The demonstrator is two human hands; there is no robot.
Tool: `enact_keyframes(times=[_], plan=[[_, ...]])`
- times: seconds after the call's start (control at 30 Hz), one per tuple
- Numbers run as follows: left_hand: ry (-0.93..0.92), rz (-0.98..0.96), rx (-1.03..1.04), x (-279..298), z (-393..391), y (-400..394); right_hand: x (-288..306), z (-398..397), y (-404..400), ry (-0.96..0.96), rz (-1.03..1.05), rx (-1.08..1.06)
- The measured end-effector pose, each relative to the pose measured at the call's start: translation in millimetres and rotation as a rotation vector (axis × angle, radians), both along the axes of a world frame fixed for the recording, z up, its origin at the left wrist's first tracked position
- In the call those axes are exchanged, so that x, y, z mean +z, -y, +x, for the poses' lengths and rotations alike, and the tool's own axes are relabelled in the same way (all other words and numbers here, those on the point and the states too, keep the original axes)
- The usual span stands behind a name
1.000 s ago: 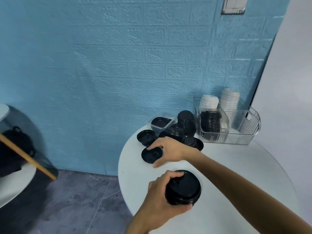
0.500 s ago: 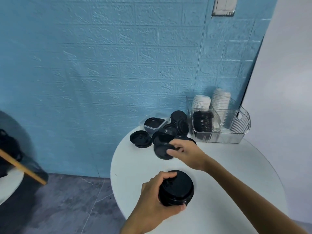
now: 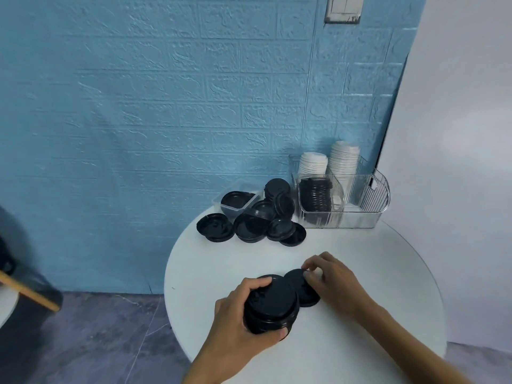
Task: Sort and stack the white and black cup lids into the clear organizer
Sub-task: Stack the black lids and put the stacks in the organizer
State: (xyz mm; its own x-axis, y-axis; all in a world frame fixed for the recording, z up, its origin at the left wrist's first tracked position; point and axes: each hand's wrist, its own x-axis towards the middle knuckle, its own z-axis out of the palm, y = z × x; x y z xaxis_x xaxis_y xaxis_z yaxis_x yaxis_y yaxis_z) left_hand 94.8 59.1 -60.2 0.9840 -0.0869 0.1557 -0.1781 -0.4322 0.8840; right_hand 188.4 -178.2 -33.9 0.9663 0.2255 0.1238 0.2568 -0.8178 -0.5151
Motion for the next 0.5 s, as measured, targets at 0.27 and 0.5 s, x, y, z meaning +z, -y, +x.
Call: enact_keyframes(times=[0.27, 0.5], plan=[[0.000, -0.005, -0.003, -0.1, 2.0, -0.3, 14.8, 35.7, -7.6, 0.155, 0.031, 0.019], [0.012, -0.023, -0.012, 3.2, 0.8, 0.7, 12.6, 90.9, -41.7, 0.117, -0.145, 0.006]])
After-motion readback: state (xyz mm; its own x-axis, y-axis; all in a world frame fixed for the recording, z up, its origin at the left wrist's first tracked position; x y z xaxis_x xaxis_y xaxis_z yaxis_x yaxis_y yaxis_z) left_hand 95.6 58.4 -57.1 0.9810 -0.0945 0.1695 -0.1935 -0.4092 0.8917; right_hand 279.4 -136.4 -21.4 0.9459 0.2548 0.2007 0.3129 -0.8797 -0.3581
